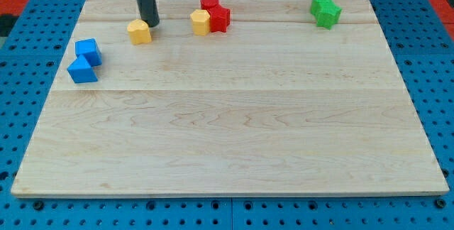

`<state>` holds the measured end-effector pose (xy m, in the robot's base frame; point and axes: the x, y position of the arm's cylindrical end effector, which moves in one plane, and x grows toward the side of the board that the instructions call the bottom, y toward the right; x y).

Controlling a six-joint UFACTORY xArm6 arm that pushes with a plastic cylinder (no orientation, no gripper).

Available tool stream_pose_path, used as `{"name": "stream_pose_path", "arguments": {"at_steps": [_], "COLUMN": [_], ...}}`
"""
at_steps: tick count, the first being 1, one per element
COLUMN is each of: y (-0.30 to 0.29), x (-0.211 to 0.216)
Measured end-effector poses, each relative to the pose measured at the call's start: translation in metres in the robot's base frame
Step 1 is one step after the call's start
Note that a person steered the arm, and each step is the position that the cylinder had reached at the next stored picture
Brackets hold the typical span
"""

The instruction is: Push the blue cube along with blue triangle down a bit

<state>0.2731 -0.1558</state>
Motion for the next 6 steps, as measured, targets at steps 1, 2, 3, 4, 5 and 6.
{"name": "stream_pose_path", "arguments": {"at_steps": [1, 2, 3, 4, 5, 6], "y": [-0.003, -0.012, -0.045, -0.069, -0.091, -0.100], "x": [-0.021, -0.031, -0.004, 0.044, 0.087, 0.114]}}
